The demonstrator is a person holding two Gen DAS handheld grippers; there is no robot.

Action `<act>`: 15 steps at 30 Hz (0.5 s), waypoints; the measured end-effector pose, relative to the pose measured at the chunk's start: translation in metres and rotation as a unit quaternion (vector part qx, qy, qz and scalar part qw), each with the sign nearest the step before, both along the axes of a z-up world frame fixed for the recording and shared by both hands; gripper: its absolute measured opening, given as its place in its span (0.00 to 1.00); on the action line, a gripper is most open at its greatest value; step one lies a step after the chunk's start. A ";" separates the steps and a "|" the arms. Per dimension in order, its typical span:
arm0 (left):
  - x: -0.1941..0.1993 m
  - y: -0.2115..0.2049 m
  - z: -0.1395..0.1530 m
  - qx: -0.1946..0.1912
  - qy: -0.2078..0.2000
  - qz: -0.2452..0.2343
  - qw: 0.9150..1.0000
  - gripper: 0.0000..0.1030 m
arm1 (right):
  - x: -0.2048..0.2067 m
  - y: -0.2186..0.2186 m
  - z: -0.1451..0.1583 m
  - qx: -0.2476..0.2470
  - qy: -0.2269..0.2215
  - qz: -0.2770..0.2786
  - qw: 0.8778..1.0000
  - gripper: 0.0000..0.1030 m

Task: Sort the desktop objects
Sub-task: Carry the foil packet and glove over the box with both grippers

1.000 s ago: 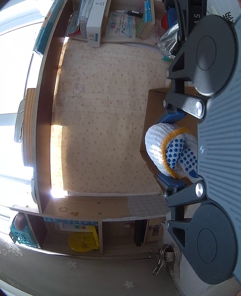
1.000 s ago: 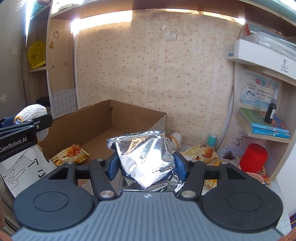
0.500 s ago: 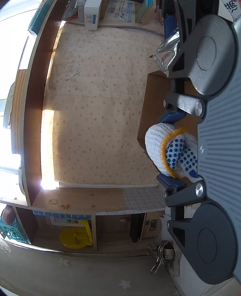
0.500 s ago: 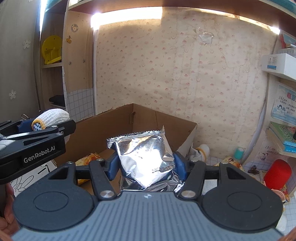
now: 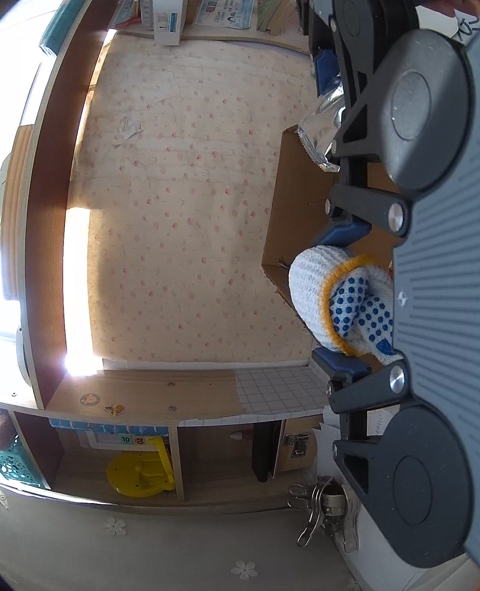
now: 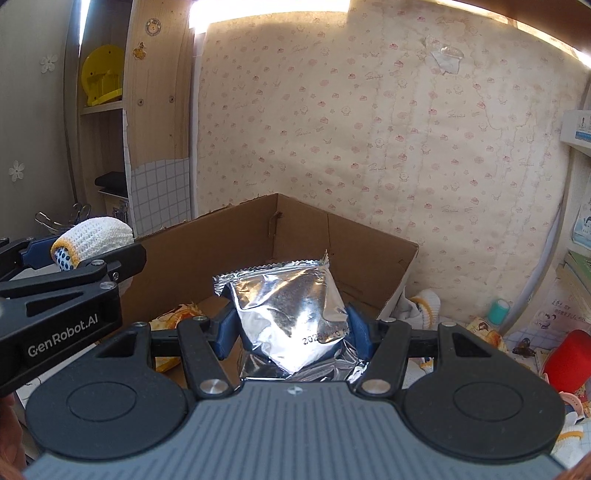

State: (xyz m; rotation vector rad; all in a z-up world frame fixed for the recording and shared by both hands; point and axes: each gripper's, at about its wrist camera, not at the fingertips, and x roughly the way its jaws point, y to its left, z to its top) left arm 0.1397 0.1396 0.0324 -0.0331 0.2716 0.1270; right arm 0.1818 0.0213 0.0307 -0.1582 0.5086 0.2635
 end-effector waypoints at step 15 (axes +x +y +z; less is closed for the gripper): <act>0.008 -0.002 -0.004 0.009 0.009 0.005 1.000 0.59 | 0.021 -0.001 -0.008 0.008 0.017 0.011 1.000 0.58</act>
